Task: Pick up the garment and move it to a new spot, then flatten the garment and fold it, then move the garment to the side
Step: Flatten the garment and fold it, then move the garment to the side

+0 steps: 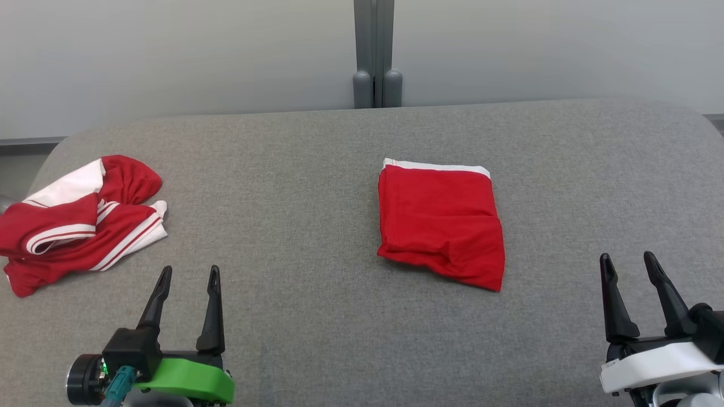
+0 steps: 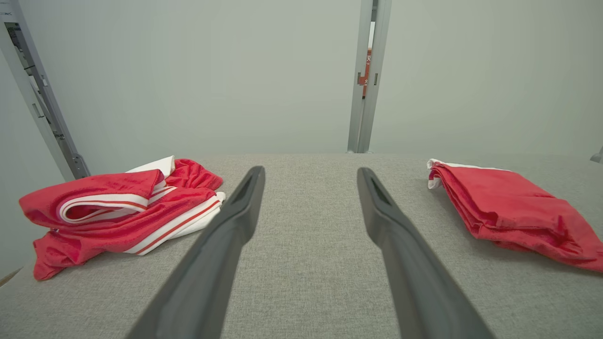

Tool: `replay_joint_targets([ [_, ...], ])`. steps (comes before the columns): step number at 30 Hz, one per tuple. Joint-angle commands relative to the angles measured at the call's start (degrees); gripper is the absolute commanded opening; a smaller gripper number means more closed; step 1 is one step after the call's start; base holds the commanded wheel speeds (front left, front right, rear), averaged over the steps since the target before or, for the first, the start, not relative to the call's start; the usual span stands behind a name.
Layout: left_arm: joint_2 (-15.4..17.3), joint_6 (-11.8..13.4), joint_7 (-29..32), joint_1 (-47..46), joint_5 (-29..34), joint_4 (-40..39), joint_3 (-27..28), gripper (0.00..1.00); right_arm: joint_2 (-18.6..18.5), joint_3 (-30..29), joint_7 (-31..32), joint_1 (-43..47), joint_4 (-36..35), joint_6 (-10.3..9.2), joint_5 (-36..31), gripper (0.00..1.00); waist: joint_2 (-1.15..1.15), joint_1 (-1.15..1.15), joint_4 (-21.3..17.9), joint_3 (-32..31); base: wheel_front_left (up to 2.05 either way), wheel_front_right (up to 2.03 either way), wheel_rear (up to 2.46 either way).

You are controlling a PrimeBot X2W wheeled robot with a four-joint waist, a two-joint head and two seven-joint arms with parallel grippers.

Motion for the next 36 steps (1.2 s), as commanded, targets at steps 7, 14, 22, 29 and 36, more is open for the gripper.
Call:
replay_joint_targets([
  [7, 0.40, -0.06, -0.01, 0.42, 0.20, -0.28, 0.45, 1.00, -0.09, 0.04, -0.14, 0.07, 0.35, -0.06, -0.47, 1.00, 0.00, 0.00, 0.08, 0.38, 0.00, 0.00, 0.00],
  [14, 0.26, 0.13, -0.01, 0.26, 0.18, -0.30, 0.60, 1.00, 0.19, -0.17, -0.06, -0.13, 0.68, -0.06, -0.73, 1.00, 0.00, 0.00, 0.13, 0.44, 0.00, 0.00, 0.00],
  [22, 0.12, 0.10, -0.01, 0.47, 0.16, -0.34, 0.57, 1.00, 0.37, -0.02, 0.25, -1.31, 1.32, -0.06, -1.16, 1.00, 0.00, 0.00, 0.39, 0.36, 0.00, 0.00, 0.00],
  [29, -0.04, 0.18, -0.01, -0.50, 0.08, -0.47, 0.09, 1.00, -1.09, 1.74, 0.69, -5.66, 2.60, -0.06, -1.99, 1.00, 0.00, 0.00, 1.17, 1.35, 0.00, 0.00, 0.00],
  [36, -0.25, 0.47, -0.01, -2.35, 0.02, -0.84, -0.90, 1.00, -3.90, 4.14, 3.00, -15.11, 5.76, -0.06, -2.55, 1.00, 0.00, 0.00, 2.47, 4.25, 0.00, 0.00, 0.00],
])
